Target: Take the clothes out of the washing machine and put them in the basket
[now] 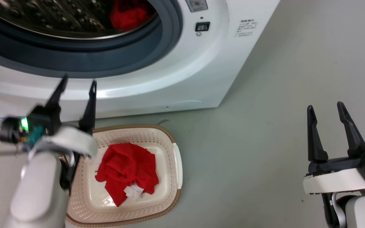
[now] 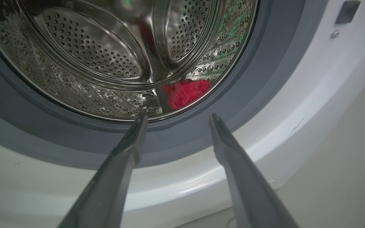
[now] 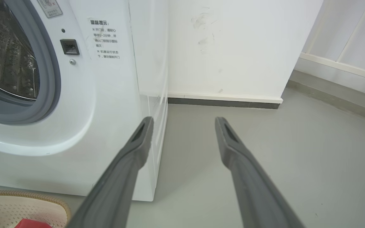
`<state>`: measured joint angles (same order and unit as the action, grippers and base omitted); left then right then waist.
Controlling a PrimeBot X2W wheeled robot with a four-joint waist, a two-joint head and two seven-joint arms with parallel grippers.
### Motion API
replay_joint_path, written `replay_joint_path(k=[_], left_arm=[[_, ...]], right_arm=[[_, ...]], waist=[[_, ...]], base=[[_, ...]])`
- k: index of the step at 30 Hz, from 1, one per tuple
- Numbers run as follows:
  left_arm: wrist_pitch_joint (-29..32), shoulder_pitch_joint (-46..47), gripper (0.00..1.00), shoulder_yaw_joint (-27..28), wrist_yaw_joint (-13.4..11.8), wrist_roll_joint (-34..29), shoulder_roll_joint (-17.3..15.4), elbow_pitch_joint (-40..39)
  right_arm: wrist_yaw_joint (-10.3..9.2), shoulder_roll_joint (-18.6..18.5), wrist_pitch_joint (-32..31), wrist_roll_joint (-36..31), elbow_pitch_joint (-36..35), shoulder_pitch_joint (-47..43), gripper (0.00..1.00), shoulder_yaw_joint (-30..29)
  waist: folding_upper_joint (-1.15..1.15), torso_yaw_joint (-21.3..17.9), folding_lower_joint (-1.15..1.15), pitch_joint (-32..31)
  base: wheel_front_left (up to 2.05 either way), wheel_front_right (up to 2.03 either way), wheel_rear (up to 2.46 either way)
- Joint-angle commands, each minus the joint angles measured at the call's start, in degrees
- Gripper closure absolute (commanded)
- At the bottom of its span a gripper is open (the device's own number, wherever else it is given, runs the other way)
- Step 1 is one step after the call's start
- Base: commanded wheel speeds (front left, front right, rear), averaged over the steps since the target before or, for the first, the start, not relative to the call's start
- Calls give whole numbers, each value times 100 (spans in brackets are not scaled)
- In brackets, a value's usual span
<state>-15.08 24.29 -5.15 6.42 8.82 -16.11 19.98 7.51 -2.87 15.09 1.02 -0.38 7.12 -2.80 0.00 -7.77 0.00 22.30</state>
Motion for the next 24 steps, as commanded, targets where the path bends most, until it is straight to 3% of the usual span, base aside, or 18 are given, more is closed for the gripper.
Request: replay_joint_path(k=[1, 8, 13, 19, 24], left_arm=[[51, 248, 0, -60, 32, 32, -91, 34], [1158, 1916, 0, -445, 99, 472, -545, 465], [1754, 3174, 0, -914, 101, 774, -1075, 822], [2627, 4638, 0, -1383, 103, 1283, -1618, 1512], [3373, 5703, 0, -1578, 103, 1559, -1876, 2145]], right_arm=[[-4, 0, 12, 26, -33, 101, 0, 0], [-4, -1, 12, 96, -134, 224, 0, 34], [-4, 0, 12, 205, -234, 367, 0, 136], [-4, 0, 12, 408, -295, 511, 0, 388], [-4, 2, 12, 629, -313, 581, 0, 636]], waist=[[0, -125, 0, 199], [0, -329, 0, 830], [0, -554, 0, 1343], [0, -923, 0, 1913], [0, -1266, 0, 2271]], base=[[0, 0, 0], [0, 0, 0], [0, 0, 0], [0, 0, 0], [0, 0, 0]])
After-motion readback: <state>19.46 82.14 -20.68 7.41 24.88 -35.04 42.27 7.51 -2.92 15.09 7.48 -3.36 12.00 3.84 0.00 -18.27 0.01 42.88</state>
